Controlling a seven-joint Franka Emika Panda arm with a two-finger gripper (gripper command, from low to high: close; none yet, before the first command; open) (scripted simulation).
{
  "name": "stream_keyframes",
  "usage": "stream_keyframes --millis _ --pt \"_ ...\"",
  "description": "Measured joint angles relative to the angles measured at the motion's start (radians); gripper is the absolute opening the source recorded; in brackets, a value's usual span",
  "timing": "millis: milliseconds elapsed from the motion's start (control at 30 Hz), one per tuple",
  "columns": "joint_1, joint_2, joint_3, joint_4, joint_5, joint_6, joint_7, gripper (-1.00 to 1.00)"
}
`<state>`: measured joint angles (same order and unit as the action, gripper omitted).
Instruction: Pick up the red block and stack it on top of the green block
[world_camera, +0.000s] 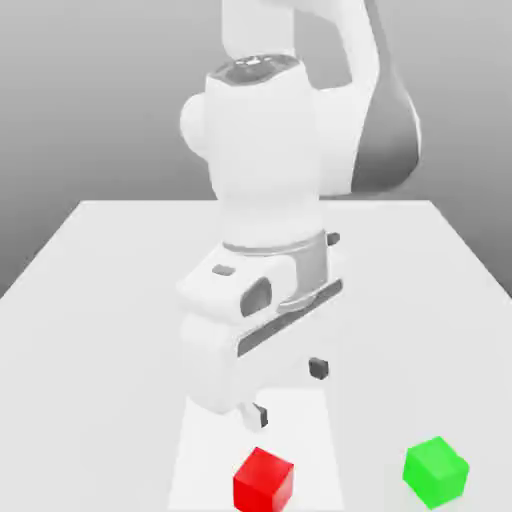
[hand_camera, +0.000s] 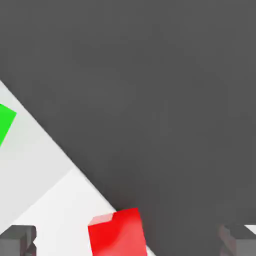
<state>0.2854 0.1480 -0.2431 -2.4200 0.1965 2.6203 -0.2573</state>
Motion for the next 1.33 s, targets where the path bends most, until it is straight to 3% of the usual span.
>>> stream_keyframes --millis 100,233,267,500,667,833,967,1000,1200,1333 --pt "-0.003 0.091 -0.002 -0.011 -0.046 0.051 -0.056 0.00" --pt "-0.044 0.234 0.050 0.008 0.007 0.162 -0.114 0.00" --pt "-0.054 0.258 0.062 0.012 0.017 0.182 -0.122 -1.00" --pt "-0.054 0.257 0.062 0.012 0.015 0.179 -0.121 -1.00" --pt "-0.003 0.105 0.017 -0.012 -0.068 0.053 -0.060 -1.00" --pt "0.142 0.049 0.117 0.010 -0.137 -0.021 -0.008 -1.00" --pt "0.210 0.143 0.179 0.040 -0.155 0.048 0.004 -1.00" --pt "0.212 0.173 0.184 0.043 -0.152 0.075 0.003 1.00" --pt "0.213 0.187 0.186 0.044 -0.151 0.089 0.002 1.00" --pt "0.219 0.092 0.181 0.040 -0.166 -0.001 0.012 1.00"
